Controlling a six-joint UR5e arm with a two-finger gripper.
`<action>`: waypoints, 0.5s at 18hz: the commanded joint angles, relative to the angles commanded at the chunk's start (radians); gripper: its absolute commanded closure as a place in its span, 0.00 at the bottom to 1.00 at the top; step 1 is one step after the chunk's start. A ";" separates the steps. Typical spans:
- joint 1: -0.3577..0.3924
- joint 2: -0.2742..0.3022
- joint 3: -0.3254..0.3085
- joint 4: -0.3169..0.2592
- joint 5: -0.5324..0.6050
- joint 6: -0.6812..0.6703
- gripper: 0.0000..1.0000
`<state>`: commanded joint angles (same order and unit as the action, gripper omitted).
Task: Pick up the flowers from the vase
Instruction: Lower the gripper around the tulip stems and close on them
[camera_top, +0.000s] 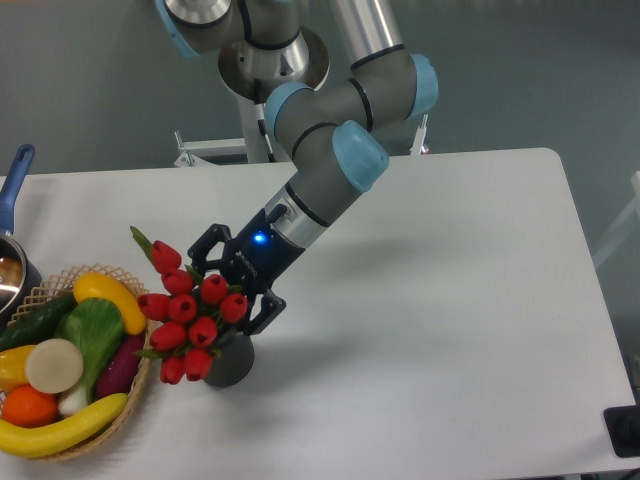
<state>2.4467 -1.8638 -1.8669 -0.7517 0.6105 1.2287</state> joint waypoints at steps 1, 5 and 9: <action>0.000 0.002 0.000 0.000 0.000 0.000 0.31; 0.000 0.003 -0.002 -0.002 0.000 -0.003 0.45; 0.000 0.003 -0.003 -0.002 0.000 -0.005 0.55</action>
<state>2.4467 -1.8607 -1.8699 -0.7532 0.6105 1.2241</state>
